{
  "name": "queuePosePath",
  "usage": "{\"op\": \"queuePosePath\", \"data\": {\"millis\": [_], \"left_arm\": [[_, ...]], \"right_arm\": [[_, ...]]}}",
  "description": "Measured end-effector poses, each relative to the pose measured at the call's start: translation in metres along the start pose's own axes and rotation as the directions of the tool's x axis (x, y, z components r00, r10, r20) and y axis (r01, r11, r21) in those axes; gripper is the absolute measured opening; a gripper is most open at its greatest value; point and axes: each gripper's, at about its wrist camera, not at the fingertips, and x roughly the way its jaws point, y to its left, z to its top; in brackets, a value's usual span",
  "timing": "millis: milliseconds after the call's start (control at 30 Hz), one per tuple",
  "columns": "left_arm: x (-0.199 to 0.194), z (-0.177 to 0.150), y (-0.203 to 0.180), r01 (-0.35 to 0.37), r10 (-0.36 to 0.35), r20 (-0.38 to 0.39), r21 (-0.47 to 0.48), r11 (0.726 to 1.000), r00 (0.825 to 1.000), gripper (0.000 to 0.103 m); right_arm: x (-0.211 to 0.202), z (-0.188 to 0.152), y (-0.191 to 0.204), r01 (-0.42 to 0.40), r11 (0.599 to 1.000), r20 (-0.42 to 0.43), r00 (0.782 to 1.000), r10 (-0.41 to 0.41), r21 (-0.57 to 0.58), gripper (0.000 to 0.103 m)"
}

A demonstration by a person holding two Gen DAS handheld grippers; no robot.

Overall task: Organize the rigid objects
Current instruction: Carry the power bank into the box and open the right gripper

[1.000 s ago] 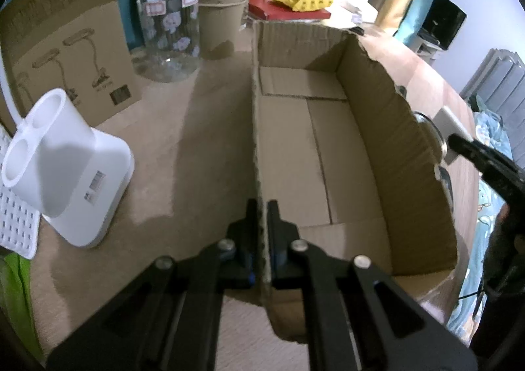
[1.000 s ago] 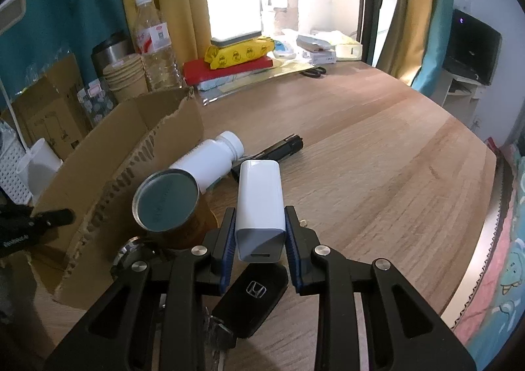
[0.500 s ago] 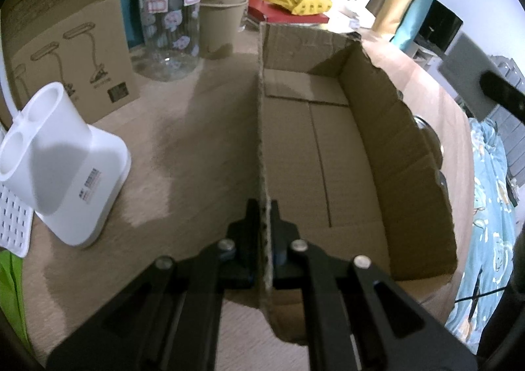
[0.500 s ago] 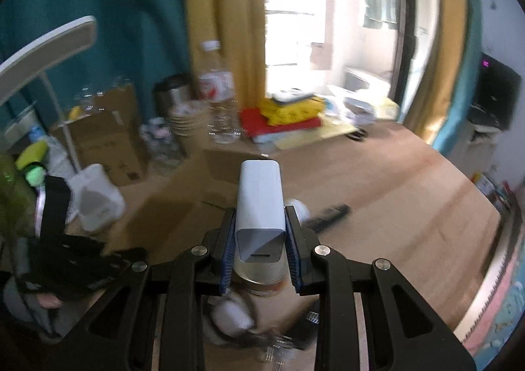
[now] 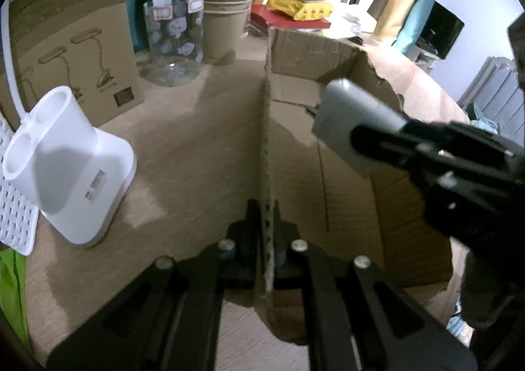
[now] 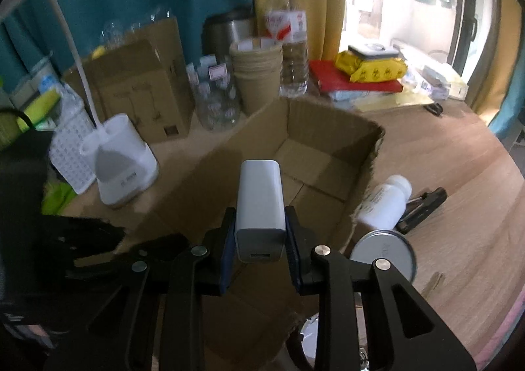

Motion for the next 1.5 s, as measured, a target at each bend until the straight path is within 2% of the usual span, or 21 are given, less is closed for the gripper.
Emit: {"op": "queuePosePath", "data": {"millis": [200, 533, 833, 967, 1167, 1333, 1433, 1500], "left_arm": [[0.001, 0.0, 0.002, 0.005, -0.005, 0.0, -0.008, 1.0, 1.0, 0.004], [0.0, -0.001, 0.001, 0.0, 0.0, 0.006, -0.003, 1.0, 1.0, 0.004], [0.0, -0.002, 0.0, -0.01, 0.01, 0.011, 0.0, 1.0, 1.0, 0.004], [0.001, -0.002, 0.002, -0.01, 0.01, 0.01, -0.004, 1.0, 1.0, 0.005], [0.003, -0.002, 0.002, -0.015, 0.015, 0.009, -0.006, 1.0, 1.0, 0.005], [0.004, -0.001, 0.001, -0.019, 0.019, 0.012, -0.002, 1.0, 1.0, 0.005], [0.003, -0.002, 0.0, -0.022, 0.022, 0.017, 0.0, 1.0, 1.0, 0.005], [0.003, -0.002, 0.0, -0.024, 0.024, 0.019, 0.0, 1.0, 1.0, 0.005]], "right_arm": [[0.013, -0.007, 0.002, 0.026, 0.999, -0.044, 0.999, -0.027, -0.025, 0.029], [0.01, -0.005, 0.001, 0.04, 0.999, -0.031, 0.999, -0.04, 0.004, 0.03], [-0.032, 0.003, -0.017, 0.07, 0.995, 0.063, 0.995, -0.075, 0.075, 0.045], [-0.073, 0.005, -0.032, 0.113, 0.988, 0.146, 0.981, -0.128, 0.109, 0.059], [-0.124, -0.006, -0.061, 0.17, 0.967, 0.219, 0.953, -0.21, 0.188, 0.07], [-0.142, -0.022, -0.079, 0.197, 0.95, 0.249, 0.934, -0.257, 0.244, 0.08], [-0.147, -0.031, -0.085, 0.228, 0.937, 0.265, 0.917, -0.297, 0.264, 0.081], [-0.146, -0.037, -0.089, 0.231, 0.934, 0.253, 0.919, -0.301, 0.272, 0.081]]}}
